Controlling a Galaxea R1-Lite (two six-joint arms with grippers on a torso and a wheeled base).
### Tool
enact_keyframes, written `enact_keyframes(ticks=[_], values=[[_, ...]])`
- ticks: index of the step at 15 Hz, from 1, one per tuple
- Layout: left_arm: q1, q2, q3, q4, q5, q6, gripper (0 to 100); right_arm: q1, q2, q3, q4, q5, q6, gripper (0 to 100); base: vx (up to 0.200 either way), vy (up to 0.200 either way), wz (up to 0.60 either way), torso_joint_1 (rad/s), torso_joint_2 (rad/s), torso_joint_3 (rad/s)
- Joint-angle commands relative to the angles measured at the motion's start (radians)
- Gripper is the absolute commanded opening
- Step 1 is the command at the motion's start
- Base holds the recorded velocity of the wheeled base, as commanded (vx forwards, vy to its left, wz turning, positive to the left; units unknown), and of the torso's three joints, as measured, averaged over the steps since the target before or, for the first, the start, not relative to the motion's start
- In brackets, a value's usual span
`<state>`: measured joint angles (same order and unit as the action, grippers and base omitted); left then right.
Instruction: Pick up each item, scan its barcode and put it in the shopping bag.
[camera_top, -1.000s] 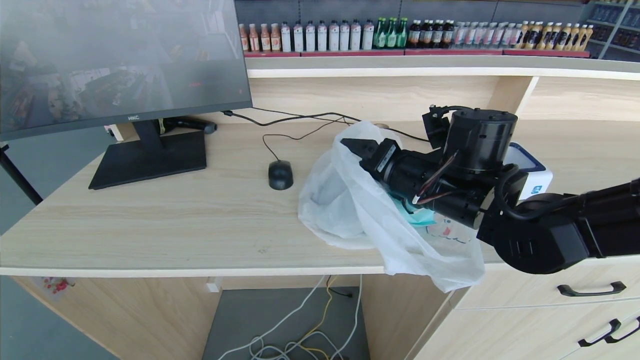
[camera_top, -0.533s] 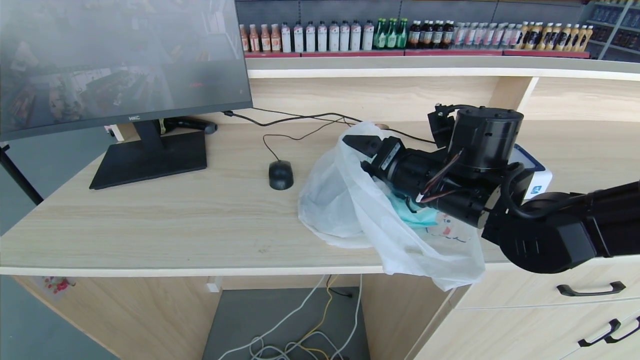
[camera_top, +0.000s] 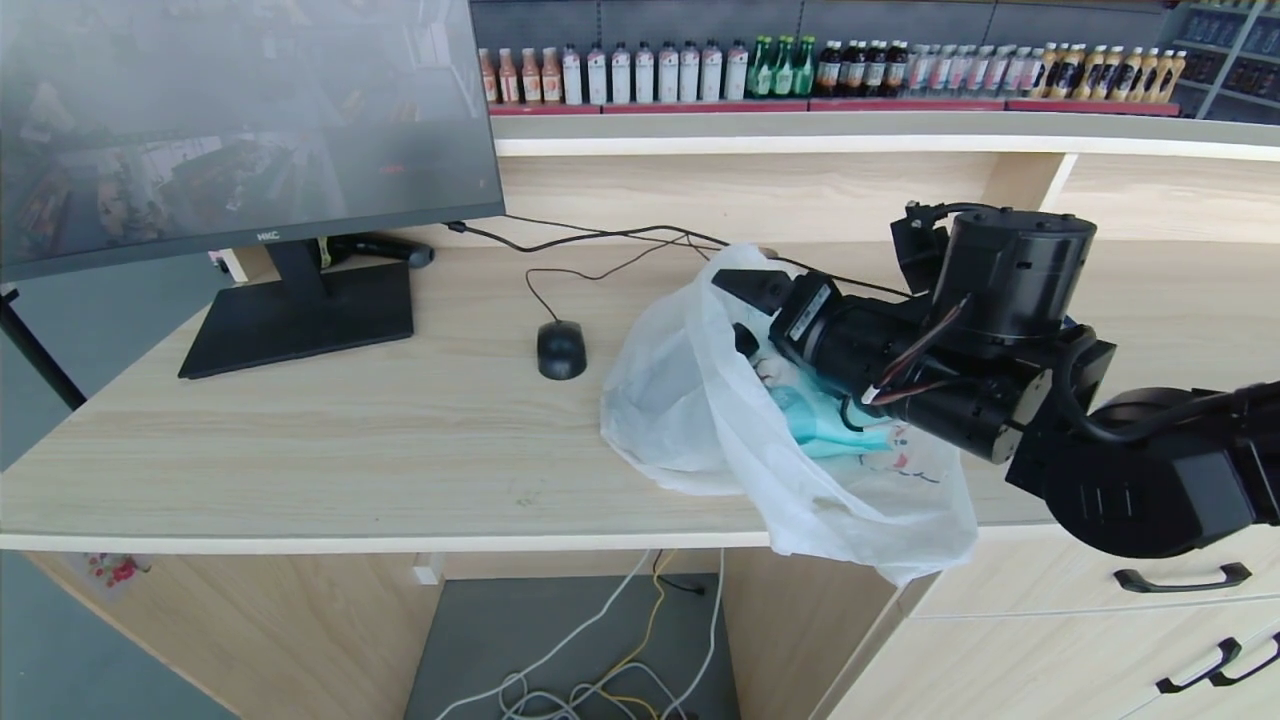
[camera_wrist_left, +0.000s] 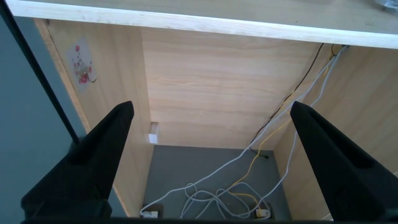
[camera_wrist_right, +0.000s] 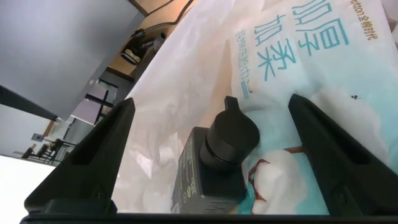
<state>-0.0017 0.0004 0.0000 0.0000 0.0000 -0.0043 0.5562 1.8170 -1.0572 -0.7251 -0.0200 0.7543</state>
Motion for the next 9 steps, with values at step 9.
enact_keyframes(ticks=[9], values=[[0.002, 0.000, 0.000, 0.000, 0.000, 0.000, 100, -0.039, -0.219, 0.051, -0.145, 0.092, -0.225, 100, 0.000, 0.000, 0.00, 0.000, 0.00, 0.000]])
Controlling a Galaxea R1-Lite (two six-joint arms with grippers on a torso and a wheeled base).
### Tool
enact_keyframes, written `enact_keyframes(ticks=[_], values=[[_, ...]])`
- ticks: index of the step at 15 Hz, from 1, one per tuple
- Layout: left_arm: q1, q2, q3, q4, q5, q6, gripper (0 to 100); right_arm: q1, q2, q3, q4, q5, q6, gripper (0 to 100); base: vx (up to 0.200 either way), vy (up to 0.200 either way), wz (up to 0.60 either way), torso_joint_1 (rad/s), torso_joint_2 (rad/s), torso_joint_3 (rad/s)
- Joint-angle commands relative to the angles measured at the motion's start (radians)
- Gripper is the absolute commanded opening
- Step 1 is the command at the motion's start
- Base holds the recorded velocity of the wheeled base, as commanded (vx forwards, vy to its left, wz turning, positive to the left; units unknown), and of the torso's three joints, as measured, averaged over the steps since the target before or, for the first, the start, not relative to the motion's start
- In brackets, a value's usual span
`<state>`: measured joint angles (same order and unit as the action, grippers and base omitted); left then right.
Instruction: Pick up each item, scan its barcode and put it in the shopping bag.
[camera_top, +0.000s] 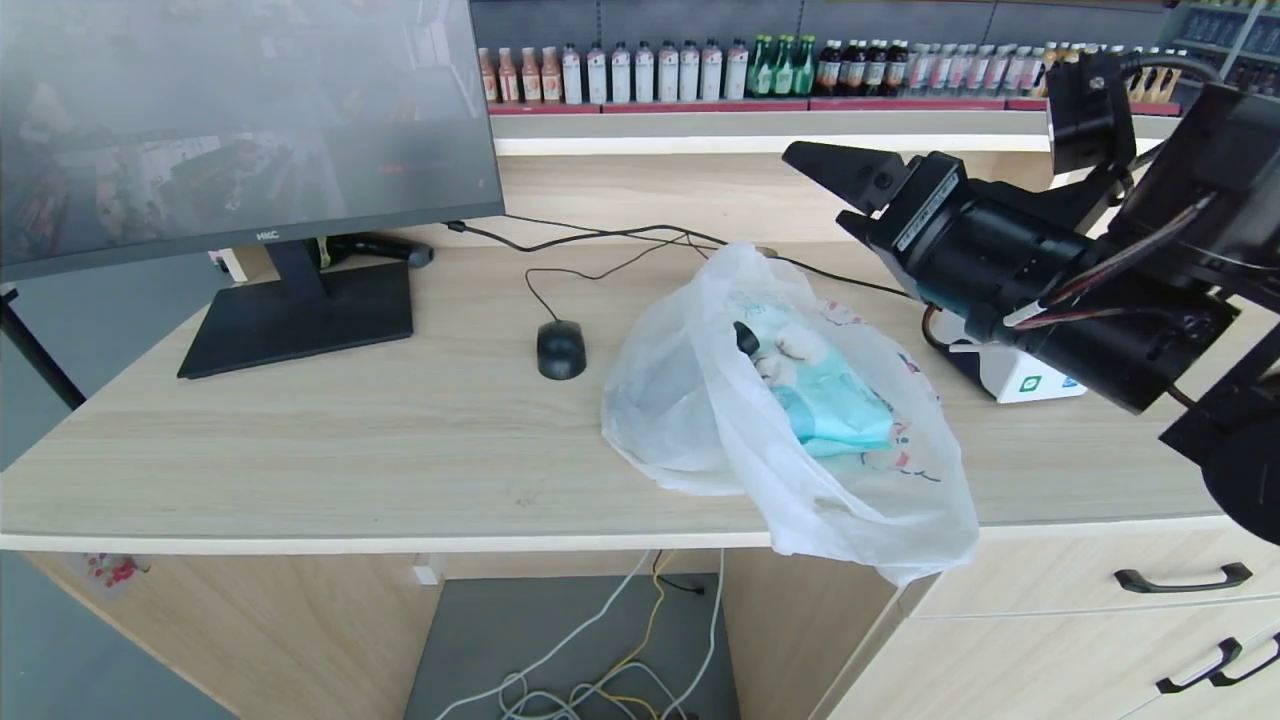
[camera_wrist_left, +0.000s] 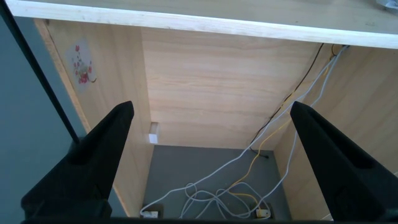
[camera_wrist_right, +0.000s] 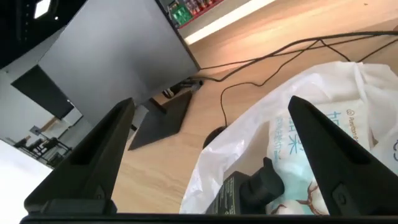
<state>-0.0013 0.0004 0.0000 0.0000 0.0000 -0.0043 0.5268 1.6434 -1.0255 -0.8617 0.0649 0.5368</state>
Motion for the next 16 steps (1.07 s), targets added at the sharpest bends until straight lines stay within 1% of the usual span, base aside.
enact_keyframes(ticks=[1, 2, 3, 5, 7, 9, 10, 11, 13, 14, 15, 16], values=[[0.000, 0.000, 0.000, 0.000, 0.000, 0.000, 100, -0.028, -0.082, 0.067, -0.048, 0.035, -0.078, 100, 0.000, 0.000, 0.00, 0.000, 0.00, 0.000], [0.000, 0.000, 0.000, 0.000, 0.000, 0.000, 100, -0.033, -0.111, 0.102, -0.069, 0.050, -0.133, 100, 0.000, 0.000, 0.00, 0.000, 0.00, 0.000], [0.000, 0.000, 0.000, 0.000, 0.000, 0.000, 100, -0.037, -0.169, 0.176, -0.085, 0.075, -0.245, 100, 0.000, 0.000, 0.00, 0.000, 0.00, 0.000], [0.001, 0.000, 0.000, 0.000, 0.000, 0.000, 100, -0.037, -0.263, 0.306, -0.105, 0.076, -0.452, 100, 0.000, 0.000, 0.00, 0.000, 0.00, 0.000], [0.000, 0.000, 0.000, 0.000, 0.000, 0.000, 100, -0.050, -0.355, 0.469, -0.169, 0.072, -0.598, 100, 0.000, 0.000, 0.00, 0.000, 0.00, 0.000], [0.000, 0.000, 0.000, 0.000, 0.000, 0.000, 100, -0.113, -0.481, 0.645, -0.204, 0.064, -0.692, 100, 0.000, 0.000, 0.00, 0.000, 0.00, 0.000], [0.000, 0.000, 0.000, 0.000, 0.000, 0.003, 100, -0.137, -0.531, 0.710, -0.204, 0.053, -0.712, 100, 0.000, 0.000, 0.00, 0.000, 0.00, 0.000], [0.000, 0.000, 0.000, 0.000, 0.000, 0.003, 100, -0.154, -0.639, 0.851, -0.201, 0.041, -0.721, 100, 0.000, 0.000, 0.00, 0.000, 0.00, 0.000], [0.000, 0.000, 0.000, 0.000, 0.000, 0.003, 100, -0.154, -0.744, 0.987, -0.183, 0.021, -0.722, 100, 0.000, 0.000, 0.00, 0.000, 0.00, 0.000], [0.000, 0.000, 0.000, 0.000, 0.000, 0.003, 100, -0.153, -0.812, 1.026, -0.112, 0.015, -0.721, 100, 0.000, 0.000, 0.00, 0.000, 0.00, 0.000], [0.000, 0.000, 0.000, 0.000, 0.000, 0.003, 100, -0.151, -0.850, 1.026, -0.019, 0.016, -0.718, 100, 0.000, 0.000, 0.00, 0.000, 0.00, 0.000], [0.000, 0.000, 0.000, 0.000, 0.000, 0.001, 100, -0.131, -0.990, 1.026, 0.230, 0.019, -0.716, 100, 0.000, 0.000, 0.00, 0.000, 0.00, 0.000]])
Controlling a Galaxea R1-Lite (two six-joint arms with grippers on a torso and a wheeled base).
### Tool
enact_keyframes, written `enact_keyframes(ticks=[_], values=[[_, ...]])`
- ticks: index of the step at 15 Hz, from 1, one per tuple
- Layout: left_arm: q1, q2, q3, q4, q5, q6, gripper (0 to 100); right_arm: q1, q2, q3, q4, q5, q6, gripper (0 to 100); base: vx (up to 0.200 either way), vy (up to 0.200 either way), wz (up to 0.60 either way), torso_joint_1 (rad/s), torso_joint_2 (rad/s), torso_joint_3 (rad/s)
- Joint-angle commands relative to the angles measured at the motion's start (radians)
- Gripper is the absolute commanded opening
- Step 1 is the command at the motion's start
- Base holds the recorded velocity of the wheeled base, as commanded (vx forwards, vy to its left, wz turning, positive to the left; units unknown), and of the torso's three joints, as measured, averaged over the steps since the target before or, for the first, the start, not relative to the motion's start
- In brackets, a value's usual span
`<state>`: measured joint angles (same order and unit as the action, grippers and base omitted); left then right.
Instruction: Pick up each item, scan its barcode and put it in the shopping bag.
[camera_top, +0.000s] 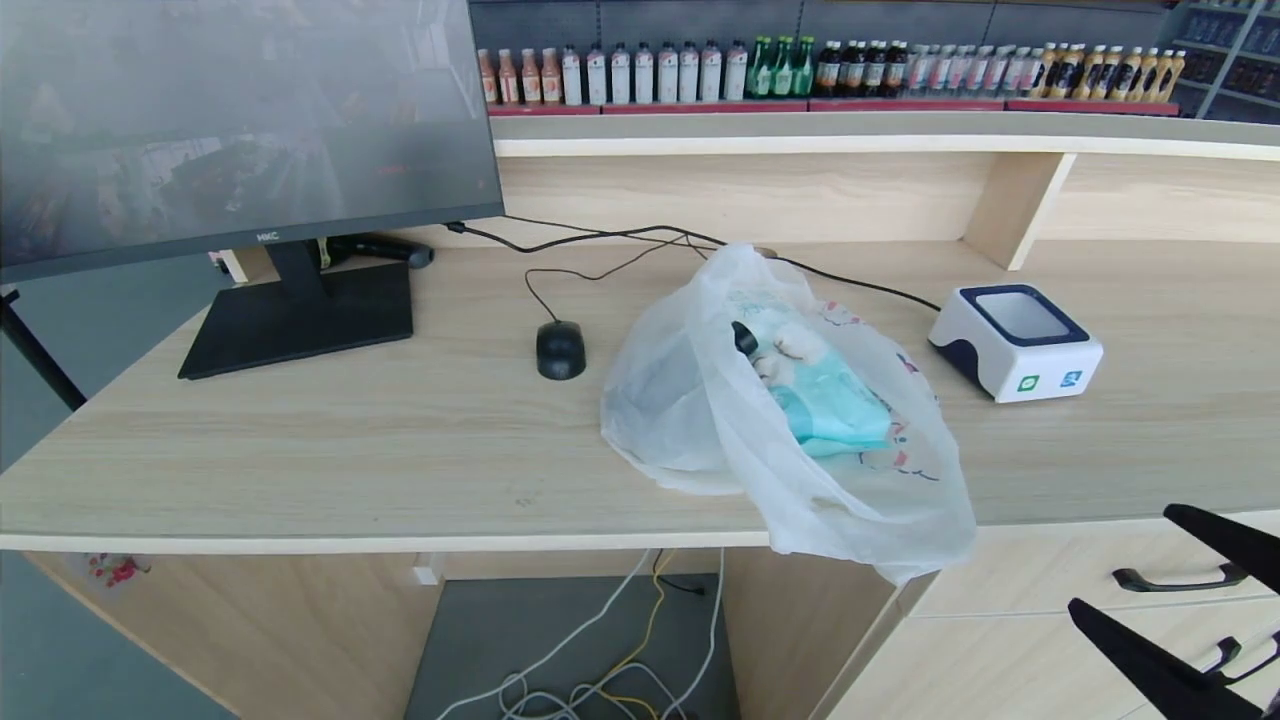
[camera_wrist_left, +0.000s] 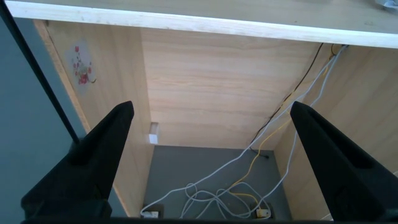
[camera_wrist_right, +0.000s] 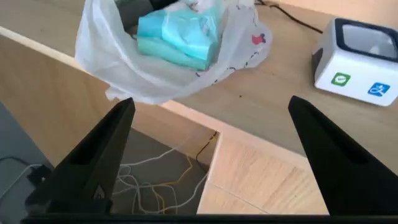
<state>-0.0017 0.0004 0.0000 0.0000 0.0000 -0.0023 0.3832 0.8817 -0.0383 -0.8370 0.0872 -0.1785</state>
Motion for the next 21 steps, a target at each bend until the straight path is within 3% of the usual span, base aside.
enact_keyframes(ticks=[1, 3, 4, 5, 6, 9, 12, 16, 19, 21], values=[[0.000, 0.000, 0.000, 0.000, 0.000, -0.001, 100, 0.031, -0.356, 0.035, 0.389, -0.003, -0.004, 100, 0.000, 0.000, 0.00, 0.000, 0.00, 0.000], [0.000, 0.000, 0.000, 0.000, 0.000, -0.001, 100, 0.026, -0.570, 0.037, 0.633, -0.007, -0.004, 100, 0.000, 0.000, 0.00, 0.000, 0.00, 0.000], [0.000, 0.000, 0.000, 0.000, 0.000, -0.002, 100, 0.002, -0.764, 0.018, 0.854, -0.030, 0.004, 100, 0.000, 0.000, 0.00, 0.000, 0.00, 0.000], [0.000, 0.000, 0.000, 0.000, 0.000, -0.001, 100, -0.020, -0.774, 0.009, 0.869, -0.040, 0.013, 100, 0.000, 0.000, 0.00, 0.000, 0.00, 0.000], [0.000, 0.000, 0.000, 0.000, 0.000, -0.002, 100, -0.118, -0.762, 0.014, 0.849, -0.041, 0.037, 100, 0.000, 0.000, 0.00, 0.000, 0.00, 0.000], [0.000, 0.000, 0.000, 0.000, 0.000, -0.001, 100, -0.248, -0.719, 0.038, 0.829, -0.046, 0.097, 100, 0.000, 0.000, 0.00, 0.000, 0.00, 0.000], [0.000, 0.000, 0.000, 0.000, 0.000, 0.001, 100, -0.311, -0.790, 0.038, 0.831, -0.058, 0.116, 100, 0.000, 0.000, 0.00, 0.000, 0.00, 0.000], [0.000, 0.000, 0.000, 0.000, 0.000, 0.001, 100, -0.311, -0.790, 0.038, 0.831, -0.098, 0.125, 100, 0.000, 0.000, 0.00, 0.000, 0.00, 0.000], [0.000, 0.000, 0.000, 0.000, 0.000, -0.001, 100, -0.420, -0.807, 0.038, 0.831, -0.098, 0.131, 100, 0.000, 0.000, 0.00, 0.000, 0.00, 0.000], [0.000, 0.000, 0.000, 0.000, 0.000, -0.001, 100, -0.392, -0.880, 0.038, 0.832, -0.098, 0.149, 100, 0.000, 0.000, 0.00, 0.000, 0.00, 0.000]])
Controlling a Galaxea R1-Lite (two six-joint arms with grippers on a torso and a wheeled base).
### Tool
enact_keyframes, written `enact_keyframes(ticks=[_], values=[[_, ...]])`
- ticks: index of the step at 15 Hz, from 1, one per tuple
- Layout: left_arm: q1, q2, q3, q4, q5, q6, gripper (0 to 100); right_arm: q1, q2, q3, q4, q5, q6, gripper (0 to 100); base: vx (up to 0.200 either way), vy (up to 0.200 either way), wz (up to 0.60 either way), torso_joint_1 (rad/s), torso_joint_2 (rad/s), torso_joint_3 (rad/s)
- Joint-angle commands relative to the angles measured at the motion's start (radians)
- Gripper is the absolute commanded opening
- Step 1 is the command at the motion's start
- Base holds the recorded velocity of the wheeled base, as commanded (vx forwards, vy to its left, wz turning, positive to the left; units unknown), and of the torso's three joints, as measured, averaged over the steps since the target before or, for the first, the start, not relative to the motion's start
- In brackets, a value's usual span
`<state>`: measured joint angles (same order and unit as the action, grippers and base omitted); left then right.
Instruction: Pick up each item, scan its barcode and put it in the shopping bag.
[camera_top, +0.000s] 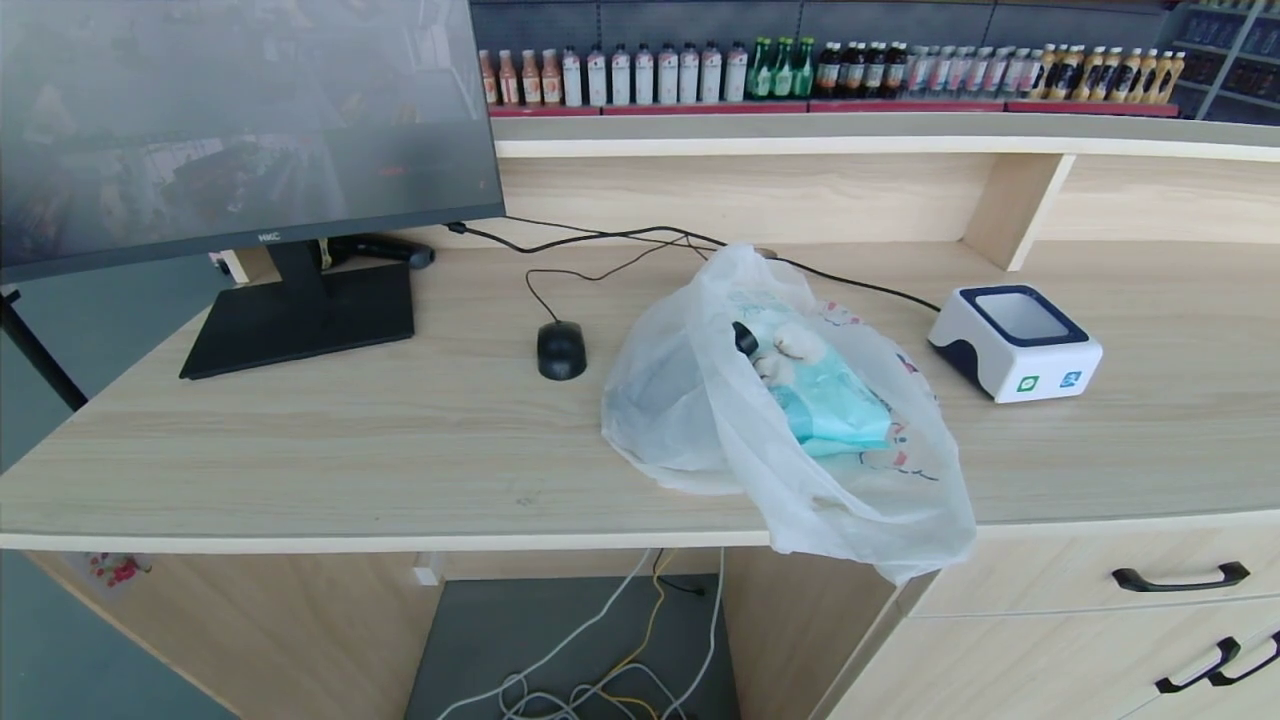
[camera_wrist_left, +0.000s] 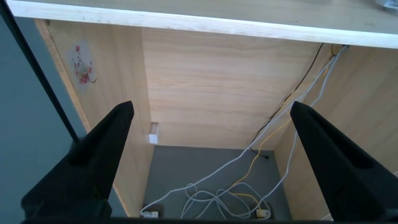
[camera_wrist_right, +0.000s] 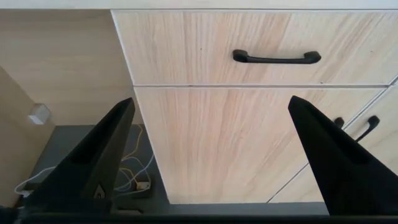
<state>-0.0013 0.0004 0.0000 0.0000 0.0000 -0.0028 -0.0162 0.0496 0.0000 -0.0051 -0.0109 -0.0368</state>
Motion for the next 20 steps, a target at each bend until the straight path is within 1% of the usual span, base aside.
enact_keyframes(ticks=[1, 2, 5, 9, 20], values=[[0.000, 0.000, 0.000, 0.000, 0.000, 0.000, 100, 0.009, -0.050, 0.000, 0.001, 0.000, 0.006, 100, 0.000, 0.000, 0.00, 0.000, 0.00, 0.000], [0.001, 0.000, 0.000, 0.000, 0.000, 0.000, 100, 0.009, -0.050, 0.000, 0.001, 0.000, 0.002, 100, 0.000, 0.000, 0.00, 0.000, 0.00, 0.000], [0.000, 0.000, 0.000, 0.000, 0.000, 0.000, 100, 0.010, -0.050, 0.000, 0.001, 0.000, 0.023, 100, -0.200, 0.000, 0.00, 0.006, 0.00, 0.004], [0.000, 0.000, 0.000, 0.000, 0.000, 0.000, 100, 0.010, -0.050, 0.000, 0.001, 0.000, 0.025, 100, 0.000, 0.000, 0.00, 0.000, 0.00, 0.000], [0.001, 0.000, 0.000, 0.000, 0.000, -0.010, 100, 0.010, -0.050, 0.000, 0.001, 0.000, 0.021, 100, 0.000, -0.200, 0.00, 0.008, 0.00, 0.001]])
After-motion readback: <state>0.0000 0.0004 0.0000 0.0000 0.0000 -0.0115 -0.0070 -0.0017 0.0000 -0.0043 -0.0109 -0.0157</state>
